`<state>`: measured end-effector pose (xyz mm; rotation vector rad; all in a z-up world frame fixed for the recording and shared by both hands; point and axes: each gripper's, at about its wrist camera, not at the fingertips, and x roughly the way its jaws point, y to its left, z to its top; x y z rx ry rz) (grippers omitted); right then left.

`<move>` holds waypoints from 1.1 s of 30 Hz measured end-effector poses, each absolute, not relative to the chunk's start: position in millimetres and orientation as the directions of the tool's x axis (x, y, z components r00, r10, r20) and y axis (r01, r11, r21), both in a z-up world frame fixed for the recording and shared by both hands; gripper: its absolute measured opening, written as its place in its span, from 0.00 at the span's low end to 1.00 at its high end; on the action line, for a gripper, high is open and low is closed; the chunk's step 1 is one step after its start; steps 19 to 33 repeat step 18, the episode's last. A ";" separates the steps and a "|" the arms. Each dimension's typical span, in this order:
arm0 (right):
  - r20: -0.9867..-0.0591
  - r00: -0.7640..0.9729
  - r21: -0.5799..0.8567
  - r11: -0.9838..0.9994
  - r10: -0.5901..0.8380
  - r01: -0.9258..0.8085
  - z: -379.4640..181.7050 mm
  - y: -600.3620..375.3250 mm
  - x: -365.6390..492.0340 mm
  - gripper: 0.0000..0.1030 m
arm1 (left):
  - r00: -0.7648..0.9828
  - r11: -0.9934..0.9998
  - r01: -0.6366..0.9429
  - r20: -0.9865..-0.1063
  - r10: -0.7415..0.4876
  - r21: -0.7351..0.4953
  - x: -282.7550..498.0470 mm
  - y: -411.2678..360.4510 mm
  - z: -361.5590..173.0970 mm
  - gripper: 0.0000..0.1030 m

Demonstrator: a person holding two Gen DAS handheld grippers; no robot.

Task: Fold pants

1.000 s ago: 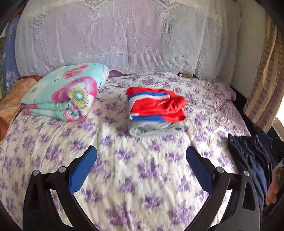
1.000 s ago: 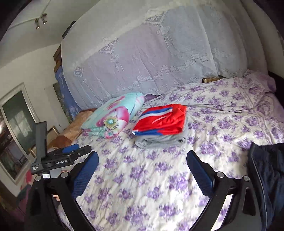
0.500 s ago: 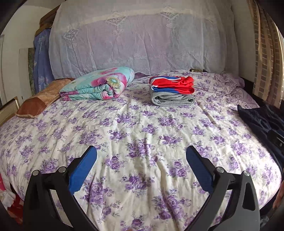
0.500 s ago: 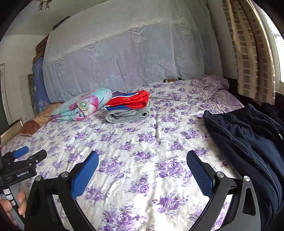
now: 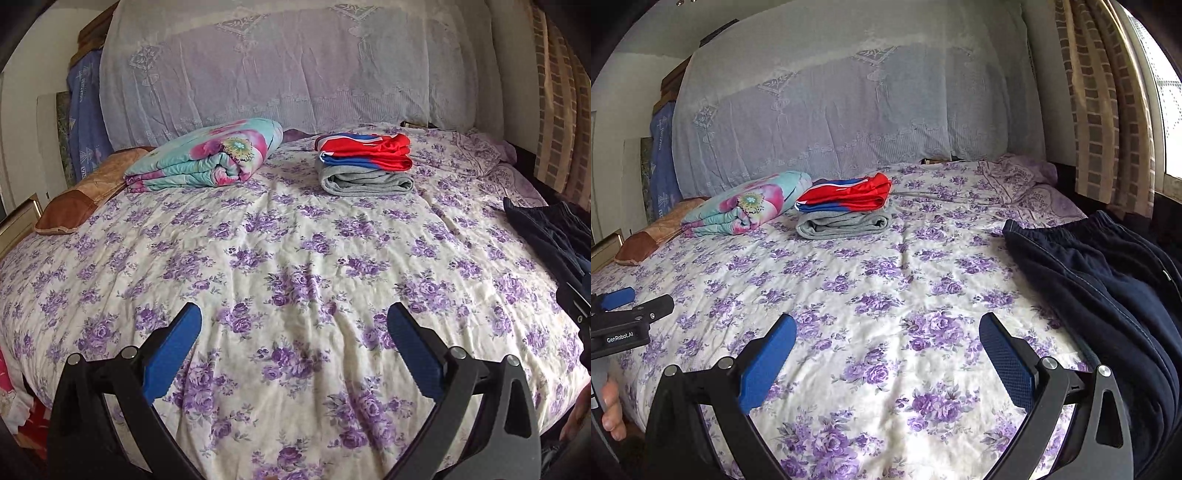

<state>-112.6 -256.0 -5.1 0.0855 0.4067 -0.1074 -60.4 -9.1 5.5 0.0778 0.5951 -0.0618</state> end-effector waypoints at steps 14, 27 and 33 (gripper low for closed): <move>-0.401 0.911 0.045 0.991 -0.096 0.124 -7.6 -253.2 -110.6 0.97 | 0.806 0.995 0.088 -0.590 -0.046 0.043 -51.6 -8.2 -1.1 0.95; -0.408 0.908 0.047 0.991 -0.097 0.127 -9.1 -254.4 -110.4 0.97 | 0.806 0.997 0.070 -0.590 -0.033 0.040 -49.9 -5.2 -3.0 0.95; -0.408 0.908 0.047 0.991 -0.097 0.127 -9.1 -254.4 -110.4 0.97 | 0.806 0.997 0.070 -0.590 -0.033 0.040 -49.9 -5.2 -3.0 0.95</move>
